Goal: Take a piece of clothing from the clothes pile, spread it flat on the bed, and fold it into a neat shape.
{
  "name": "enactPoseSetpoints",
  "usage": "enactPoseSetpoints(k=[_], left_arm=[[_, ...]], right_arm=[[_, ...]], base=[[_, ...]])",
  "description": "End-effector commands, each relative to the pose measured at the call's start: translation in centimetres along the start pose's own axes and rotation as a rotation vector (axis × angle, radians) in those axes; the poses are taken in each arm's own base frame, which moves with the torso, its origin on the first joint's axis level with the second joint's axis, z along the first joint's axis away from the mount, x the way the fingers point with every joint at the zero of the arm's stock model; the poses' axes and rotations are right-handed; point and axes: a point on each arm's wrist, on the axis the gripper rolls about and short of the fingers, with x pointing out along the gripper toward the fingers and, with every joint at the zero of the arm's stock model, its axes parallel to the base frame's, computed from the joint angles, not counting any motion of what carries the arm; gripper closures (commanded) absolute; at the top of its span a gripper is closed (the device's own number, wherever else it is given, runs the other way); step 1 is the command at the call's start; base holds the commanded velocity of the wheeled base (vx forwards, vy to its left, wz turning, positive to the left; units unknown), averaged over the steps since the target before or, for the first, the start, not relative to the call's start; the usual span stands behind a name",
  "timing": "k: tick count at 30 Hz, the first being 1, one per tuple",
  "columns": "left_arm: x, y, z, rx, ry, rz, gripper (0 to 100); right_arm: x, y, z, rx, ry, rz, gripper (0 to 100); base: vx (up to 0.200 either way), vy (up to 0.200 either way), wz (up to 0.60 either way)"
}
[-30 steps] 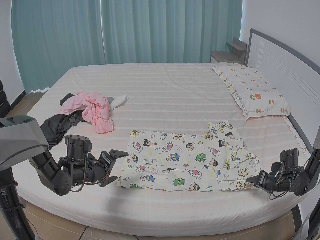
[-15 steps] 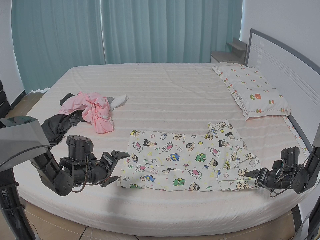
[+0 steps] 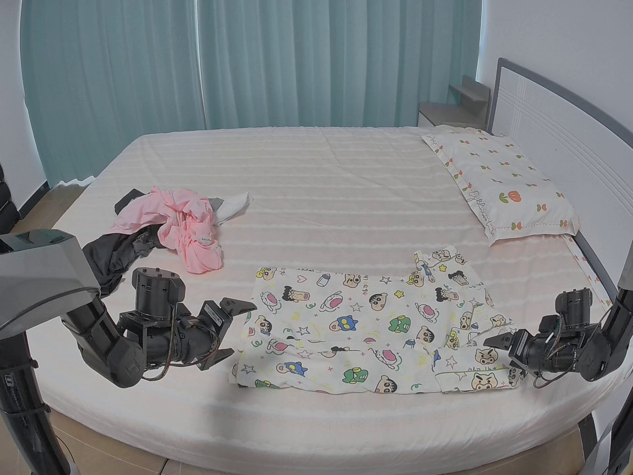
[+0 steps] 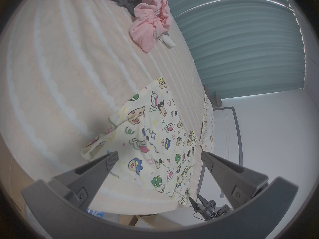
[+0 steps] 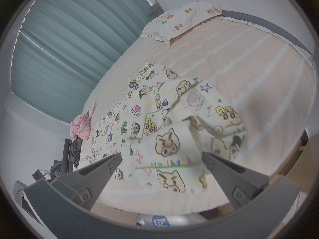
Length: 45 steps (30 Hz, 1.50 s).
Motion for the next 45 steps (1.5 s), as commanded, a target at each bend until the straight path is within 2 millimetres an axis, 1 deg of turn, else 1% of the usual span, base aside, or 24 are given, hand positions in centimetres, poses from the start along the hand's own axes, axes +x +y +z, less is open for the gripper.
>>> enactPoseSetpoints(k=[1,5,20,28,32,34,35,36,39,42,45], left_arm=[[0.0,0.1,0.0,0.003,-0.003,-0.006,0],[0.2,0.2,0.0,0.003,-0.006,-0.013,0],[0.2,0.2,-0.1,0.004,-0.005,-0.011,0],[-0.3,0.3,-0.4,0.027,-0.001,-0.008,0],[-3.4,-2.3,-1.5,0.104,-0.014,-0.119,0],[-4.7,-3.6,-1.7,0.150,-0.030,-0.168,0],[-4.7,-3.6,-1.7,0.150,-0.030,-0.168,0],[-5.8,-4.5,-1.6,0.191,-0.049,-0.201,0],[-6.3,-4.5,-1.8,0.236,-0.039,-0.173,0],[-6.0,-4.3,-1.8,0.229,-0.023,-0.140,0],[-5.7,-4.0,-1.3,0.214,-0.026,-0.118,0]], right_arm=[[0.0,0.0,0.0,0.000,0.001,0.000,0],[0.0,0.2,0.1,-0.004,-0.009,0.008,0],[-0.1,0.3,0.2,-0.012,-0.034,0.022,0],[-0.2,0.4,0.1,-0.014,-0.034,0.026,0],[-0.2,0.5,-0.5,-0.022,-0.011,0.026,0],[-0.2,0.6,-0.6,-0.028,-0.005,0.029,0],[-0.2,0.6,-0.6,-0.028,-0.005,0.029,0],[-0.3,0.7,-0.7,-0.030,-0.003,0.029,0],[-0.3,0.8,-0.9,-0.036,0.003,0.032,0],[-0.2,0.8,-1.0,-0.034,0.007,0.029,0],[-0.3,0.8,-1.1,-0.037,0.013,0.027,0]], base=[[0.000,0.000,0.00],[0.000,0.000,0.00],[0.000,-0.200,0.00],[0.000,0.000,0.00],[0.000,0.000,0.00],[0.000,0.000,0.00],[0.000,0.000,0.00],[0.000,0.000,0.00],[0.000,0.000,0.00],[0.000,0.000,0.00],[0.000,0.000,0.00]])
